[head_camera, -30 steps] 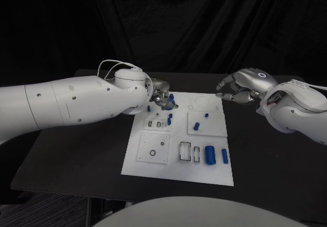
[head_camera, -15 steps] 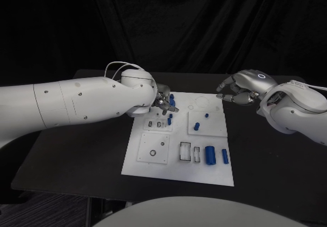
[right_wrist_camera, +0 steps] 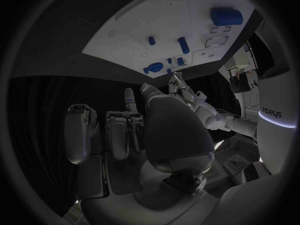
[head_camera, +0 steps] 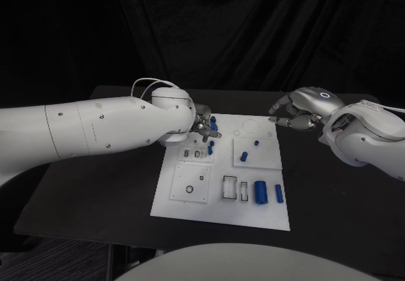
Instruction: Assemble the parts on the task board
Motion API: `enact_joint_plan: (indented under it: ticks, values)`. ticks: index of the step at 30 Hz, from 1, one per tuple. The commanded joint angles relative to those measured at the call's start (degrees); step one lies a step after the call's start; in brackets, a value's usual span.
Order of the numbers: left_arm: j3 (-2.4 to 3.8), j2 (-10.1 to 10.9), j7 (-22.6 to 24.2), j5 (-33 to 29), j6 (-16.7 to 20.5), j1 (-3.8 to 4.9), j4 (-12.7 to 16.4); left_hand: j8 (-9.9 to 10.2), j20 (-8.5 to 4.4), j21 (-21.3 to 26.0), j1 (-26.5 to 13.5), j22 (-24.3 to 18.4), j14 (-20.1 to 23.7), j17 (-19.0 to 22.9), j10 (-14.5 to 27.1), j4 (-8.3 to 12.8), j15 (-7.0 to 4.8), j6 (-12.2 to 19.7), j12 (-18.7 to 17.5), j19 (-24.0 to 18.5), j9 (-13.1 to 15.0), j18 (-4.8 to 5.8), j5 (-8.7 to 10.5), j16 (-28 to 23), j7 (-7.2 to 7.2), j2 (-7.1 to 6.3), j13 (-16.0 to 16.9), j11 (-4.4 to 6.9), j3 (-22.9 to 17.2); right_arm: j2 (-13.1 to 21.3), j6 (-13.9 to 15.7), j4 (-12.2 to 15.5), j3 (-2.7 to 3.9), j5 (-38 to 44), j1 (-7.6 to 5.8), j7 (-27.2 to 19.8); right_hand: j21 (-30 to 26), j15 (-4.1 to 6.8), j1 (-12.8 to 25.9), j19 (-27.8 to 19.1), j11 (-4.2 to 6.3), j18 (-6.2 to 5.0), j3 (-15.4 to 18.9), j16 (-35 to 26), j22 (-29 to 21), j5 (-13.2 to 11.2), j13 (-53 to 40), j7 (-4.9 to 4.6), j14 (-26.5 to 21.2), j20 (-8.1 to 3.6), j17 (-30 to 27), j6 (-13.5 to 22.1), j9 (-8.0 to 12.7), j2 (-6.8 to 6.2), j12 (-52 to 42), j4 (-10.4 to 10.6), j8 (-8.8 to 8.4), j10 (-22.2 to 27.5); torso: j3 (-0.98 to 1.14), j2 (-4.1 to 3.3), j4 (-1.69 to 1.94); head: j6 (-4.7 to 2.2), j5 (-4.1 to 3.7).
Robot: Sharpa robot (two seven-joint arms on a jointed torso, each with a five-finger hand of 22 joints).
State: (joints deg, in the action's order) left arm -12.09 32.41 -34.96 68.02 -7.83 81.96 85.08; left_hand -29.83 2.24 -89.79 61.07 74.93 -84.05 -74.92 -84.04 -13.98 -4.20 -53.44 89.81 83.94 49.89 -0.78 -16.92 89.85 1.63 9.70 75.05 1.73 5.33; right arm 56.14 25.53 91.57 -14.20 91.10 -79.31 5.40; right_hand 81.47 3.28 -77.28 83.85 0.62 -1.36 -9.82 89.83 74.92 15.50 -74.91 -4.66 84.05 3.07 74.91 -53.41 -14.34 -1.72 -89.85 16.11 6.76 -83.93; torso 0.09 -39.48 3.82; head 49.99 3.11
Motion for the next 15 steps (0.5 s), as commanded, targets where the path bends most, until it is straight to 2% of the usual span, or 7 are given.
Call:
enact_joint_plan:
  ticks: [1,7,11,15]
  values:
    - [0.04,-0.1,-0.2,-0.7,1.2,-0.16,-0.1,0.2,-0.43,-0.2,0.6,15.1,-6.0,-15.1,-6.0,-0.1,-0.52,-0.3,0.2,6.1,0.1,0.78,0.22,0.1,0.04,-0.06,15.0,0.44,-0.5,-0.1,0.2,0.1,0.03,0.1,0.17,0.6,-0.3,-0.12,-0.3,0.7,-0.53,-0.92,-0.3,0.2,12.1,0.2,-15.1,-0.26,5.9,0.24,15.1,-0.3,0.0,0.20,-0.2,0.0,-0.33,-6.1,0.04,0.00,0.04,0.01,-0.05]
    - [0.04,-0.1,-0.3,-0.7,0.5,-0.31,-0.2,0.3,-0.45,-0.2,0.6,15.1,-6.0,-15.1,-6.0,0.1,-0.54,-0.7,0.2,6.1,0.2,0.78,0.15,0.1,-0.01,-0.09,15.0,0.46,-0.7,-0.1,0.2,0.1,0.03,0.1,0.19,0.5,-0.3,-0.13,-0.3,0.7,-0.54,-0.92,-0.3,0.2,12.1,0.3,-15.1,-0.27,5.9,0.24,15.1,-0.3,0.1,0.21,-0.2,0.0,-0.35,-6.1,0.09,0.03,0.09,0.01,-0.10]
    - [0.04,0.0,-0.3,-0.7,0.1,-0.49,-0.2,0.7,-0.46,-0.2,0.5,15.1,-6.0,-15.1,-6.0,0.1,-0.55,-0.8,0.2,6.1,0.1,0.78,0.36,0.1,0.02,-0.13,15.0,0.47,-0.9,-0.2,0.2,0.0,0.03,0.1,0.20,0.5,-0.3,-0.13,-0.3,0.7,-0.54,-0.92,-0.4,0.2,12.1,0.3,-15.1,-0.28,5.9,0.24,15.1,-0.3,0.1,0.22,-0.2,0.0,-0.37,-6.1,0.03,0.06,0.04,0.01,-0.01]
    - [0.04,0.0,-0.2,-0.7,0.0,-0.92,-0.4,1.4,-0.48,-0.2,0.3,15.1,-6.0,-15.1,-6.0,0.1,-0.57,-1.1,0.2,6.1,0.0,0.78,0.52,0.1,0.02,-0.11,15.0,0.47,-1.3,-0.2,0.2,0.0,0.03,0.1,0.26,0.4,-0.3,-0.13,-0.3,0.7,-0.55,-0.93,-0.4,0.2,12.1,0.4,-15.1,-0.28,5.9,0.25,15.1,-0.3,0.1,0.21,-0.2,0.0,-0.38,-6.1,0.03,0.05,0.02,0.01,-0.25]
